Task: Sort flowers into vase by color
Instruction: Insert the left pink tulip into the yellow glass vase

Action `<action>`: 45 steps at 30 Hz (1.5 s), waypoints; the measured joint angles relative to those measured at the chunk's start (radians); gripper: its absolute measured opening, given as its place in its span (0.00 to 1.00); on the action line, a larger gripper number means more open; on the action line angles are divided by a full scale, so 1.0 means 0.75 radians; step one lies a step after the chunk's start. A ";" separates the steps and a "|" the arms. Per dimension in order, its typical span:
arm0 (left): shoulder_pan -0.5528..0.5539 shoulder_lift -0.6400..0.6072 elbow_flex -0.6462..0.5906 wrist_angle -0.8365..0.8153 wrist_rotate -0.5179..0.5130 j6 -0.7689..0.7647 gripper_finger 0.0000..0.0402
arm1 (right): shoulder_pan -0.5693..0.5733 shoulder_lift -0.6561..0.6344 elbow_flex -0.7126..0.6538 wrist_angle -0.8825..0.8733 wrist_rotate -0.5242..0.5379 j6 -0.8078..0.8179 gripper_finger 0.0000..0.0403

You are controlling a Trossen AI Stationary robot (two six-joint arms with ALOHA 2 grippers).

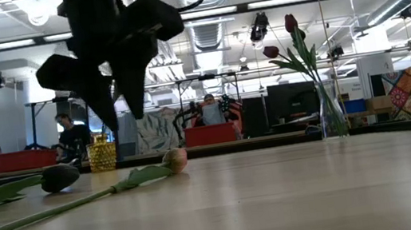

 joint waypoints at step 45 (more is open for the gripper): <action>0.180 0.222 -0.013 0.119 -0.039 0.059 0.02 | 0.000 0.030 0.000 0.006 0.016 -0.178 0.03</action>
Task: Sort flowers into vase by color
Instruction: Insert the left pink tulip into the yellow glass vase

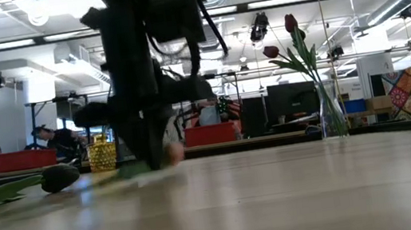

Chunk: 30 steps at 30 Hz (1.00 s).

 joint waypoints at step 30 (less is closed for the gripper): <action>0.817 -1.590 -0.562 0.409 -0.216 1.356 0.00 | 0.000 0.008 -0.001 0.369 0.004 0.144 0.03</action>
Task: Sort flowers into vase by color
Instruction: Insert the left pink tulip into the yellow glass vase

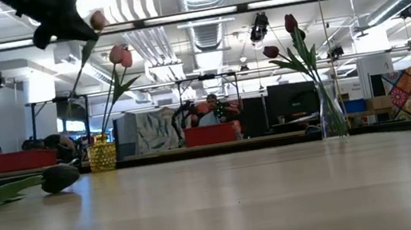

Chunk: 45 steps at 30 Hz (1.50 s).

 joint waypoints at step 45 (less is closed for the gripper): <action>0.645 0.603 0.328 0.582 -0.069 0.566 0.00 | 0.000 0.057 -0.001 -0.012 0.032 -0.035 0.03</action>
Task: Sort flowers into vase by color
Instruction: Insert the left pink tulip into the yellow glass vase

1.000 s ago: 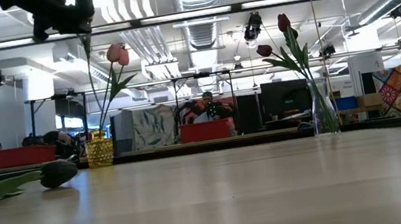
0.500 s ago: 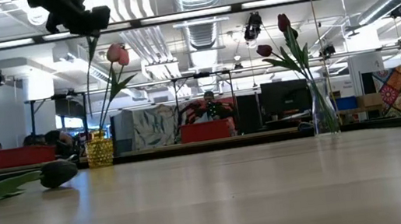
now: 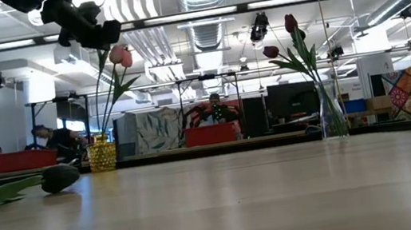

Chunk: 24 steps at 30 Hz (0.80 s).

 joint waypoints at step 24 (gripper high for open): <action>0.003 -0.038 -0.204 0.034 0.008 -0.052 0.01 | 0.000 0.000 0.000 0.002 -0.003 0.000 0.03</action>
